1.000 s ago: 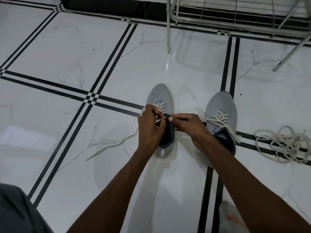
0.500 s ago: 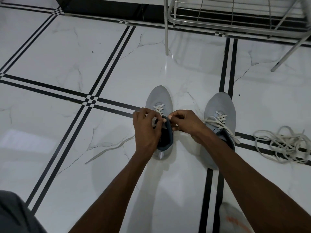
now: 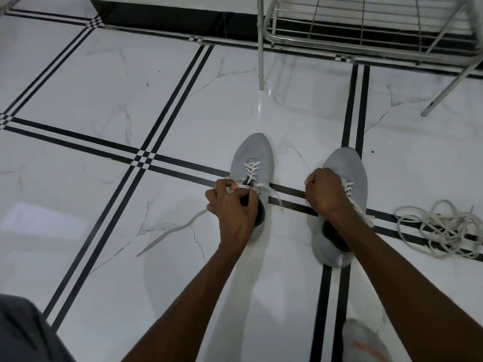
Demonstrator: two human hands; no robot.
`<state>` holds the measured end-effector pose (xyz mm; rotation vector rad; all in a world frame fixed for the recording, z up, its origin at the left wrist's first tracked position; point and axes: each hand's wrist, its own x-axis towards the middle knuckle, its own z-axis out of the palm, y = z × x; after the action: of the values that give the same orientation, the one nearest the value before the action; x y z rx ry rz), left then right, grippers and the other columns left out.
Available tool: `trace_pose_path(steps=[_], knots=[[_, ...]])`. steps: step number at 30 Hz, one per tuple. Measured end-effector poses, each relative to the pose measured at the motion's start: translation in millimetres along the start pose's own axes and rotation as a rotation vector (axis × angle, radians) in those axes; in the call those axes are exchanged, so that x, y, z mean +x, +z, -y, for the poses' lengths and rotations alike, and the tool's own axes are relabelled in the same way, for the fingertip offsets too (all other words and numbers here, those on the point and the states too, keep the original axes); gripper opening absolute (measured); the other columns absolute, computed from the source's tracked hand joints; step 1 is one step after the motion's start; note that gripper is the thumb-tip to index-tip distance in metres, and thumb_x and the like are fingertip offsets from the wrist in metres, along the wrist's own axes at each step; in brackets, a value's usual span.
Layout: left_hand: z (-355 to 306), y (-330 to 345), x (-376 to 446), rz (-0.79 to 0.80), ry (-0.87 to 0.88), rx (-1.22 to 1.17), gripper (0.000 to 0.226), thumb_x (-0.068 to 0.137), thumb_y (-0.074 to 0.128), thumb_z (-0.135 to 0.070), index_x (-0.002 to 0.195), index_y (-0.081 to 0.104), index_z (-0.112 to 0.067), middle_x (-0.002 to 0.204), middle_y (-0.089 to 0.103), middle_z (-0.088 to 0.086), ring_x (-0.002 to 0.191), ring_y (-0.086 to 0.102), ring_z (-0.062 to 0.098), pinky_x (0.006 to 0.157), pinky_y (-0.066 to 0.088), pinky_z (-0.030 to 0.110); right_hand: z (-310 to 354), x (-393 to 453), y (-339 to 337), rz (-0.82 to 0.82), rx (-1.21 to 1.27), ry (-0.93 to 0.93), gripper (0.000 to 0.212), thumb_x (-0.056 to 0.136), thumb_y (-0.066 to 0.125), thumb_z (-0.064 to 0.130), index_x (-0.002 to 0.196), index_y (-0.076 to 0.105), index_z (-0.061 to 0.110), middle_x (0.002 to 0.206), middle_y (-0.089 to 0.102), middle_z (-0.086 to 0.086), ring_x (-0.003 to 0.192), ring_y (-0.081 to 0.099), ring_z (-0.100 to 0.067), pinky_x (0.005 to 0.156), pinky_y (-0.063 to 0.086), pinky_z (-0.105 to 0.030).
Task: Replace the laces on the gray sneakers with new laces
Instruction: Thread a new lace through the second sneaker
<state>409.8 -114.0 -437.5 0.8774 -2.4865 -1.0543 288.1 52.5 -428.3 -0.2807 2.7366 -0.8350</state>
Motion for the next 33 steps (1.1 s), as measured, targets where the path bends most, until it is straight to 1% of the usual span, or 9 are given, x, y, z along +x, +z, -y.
trace_pose_path(steps=[4,7,11,14,19,21,24,28,33], knots=[[-4,-1,1,-0.002,-0.028,-0.028,0.023,0.095,0.067,-0.039,0.083,0.079,-0.023,0.112,0.041,-0.008,0.112,0.030,0.016,0.089,0.024,0.034,37,-10,16,0.068,0.214,-0.276,0.038,0.093,0.068,0.025,0.129,0.063,0.014,0.118,0.063,0.000,0.101,0.059,-0.017,0.083,0.041,-0.025],[-3,-1,1,-0.009,-0.058,-0.047,0.024,0.095,0.067,-0.040,0.082,0.078,-0.024,0.112,0.039,-0.009,0.111,0.029,0.014,0.090,0.022,0.032,53,-9,34,0.132,0.123,-0.403,0.020,0.094,0.063,0.027,0.094,0.078,0.014,0.095,0.073,-0.007,0.087,0.066,-0.023,0.080,0.050,-0.035],[-1,-3,2,-0.006,-0.033,-0.033,0.023,0.095,0.067,-0.039,0.084,0.079,-0.023,0.114,0.039,-0.007,0.112,0.027,0.013,0.089,0.022,0.033,43,-4,36,0.068,-0.070,-0.330,0.020,0.090,0.060,0.013,0.077,0.074,0.007,0.074,0.062,-0.007,0.068,0.057,-0.022,0.064,0.039,-0.030],[-3,-5,0,0.005,-0.029,-0.037,0.021,0.096,0.067,-0.038,0.089,0.081,-0.024,0.116,0.040,-0.005,0.115,0.030,0.018,0.089,0.020,0.032,16,-1,27,0.134,-0.256,-0.061,0.012,0.084,0.059,0.000,0.080,0.070,0.001,0.088,0.067,-0.013,0.086,0.065,-0.029,0.070,0.041,-0.028],[-7,-3,0,0.019,-0.064,-0.049,0.021,0.096,0.067,-0.038,0.093,0.082,-0.023,0.117,0.042,-0.004,0.118,0.032,0.021,0.094,0.025,0.036,36,-5,32,0.108,-0.139,-0.306,0.027,0.084,0.069,0.023,0.111,0.072,0.019,0.118,0.067,-0.003,0.108,0.059,-0.033,0.089,0.050,-0.044],[-6,-2,0,0.016,-0.070,-0.066,0.022,0.095,0.068,-0.039,0.093,0.082,-0.023,0.119,0.043,-0.004,0.119,0.032,0.021,0.097,0.030,0.039,50,-7,39,0.114,-0.073,-0.359,0.016,0.089,0.062,0.026,0.097,0.076,0.021,0.105,0.071,-0.002,0.099,0.064,-0.030,0.085,0.051,-0.044],[-4,-2,1,0.008,-0.053,-0.060,0.022,0.095,0.068,-0.039,0.089,0.081,-0.023,0.117,0.039,-0.008,0.117,0.031,0.018,0.093,0.026,0.036,43,-9,37,0.063,-0.250,-0.284,0.019,0.090,0.059,0.016,0.077,0.072,0.013,0.087,0.069,-0.005,0.085,0.065,-0.027,0.079,0.049,-0.037],[-4,-1,0,0.001,-0.076,-0.065,0.022,0.094,0.069,-0.038,0.086,0.081,-0.021,0.116,0.038,-0.008,0.114,0.029,0.014,0.093,0.023,0.035,23,-14,21,0.137,-0.480,-0.068,0.009,0.087,0.057,0.004,0.086,0.063,0.010,0.102,0.067,-0.010,0.103,0.062,-0.030,0.085,0.047,-0.034],[-6,0,1,0.006,-0.107,-0.085,0.021,0.093,0.070,-0.037,0.090,0.081,-0.020,0.119,0.037,-0.009,0.117,0.031,0.016,0.099,0.033,0.039,49,-8,27,0.124,-0.060,-0.370,0.023,0.087,0.068,0.029,0.102,0.075,0.013,0.102,0.071,-0.012,0.094,0.064,-0.032,0.084,0.052,-0.046]])
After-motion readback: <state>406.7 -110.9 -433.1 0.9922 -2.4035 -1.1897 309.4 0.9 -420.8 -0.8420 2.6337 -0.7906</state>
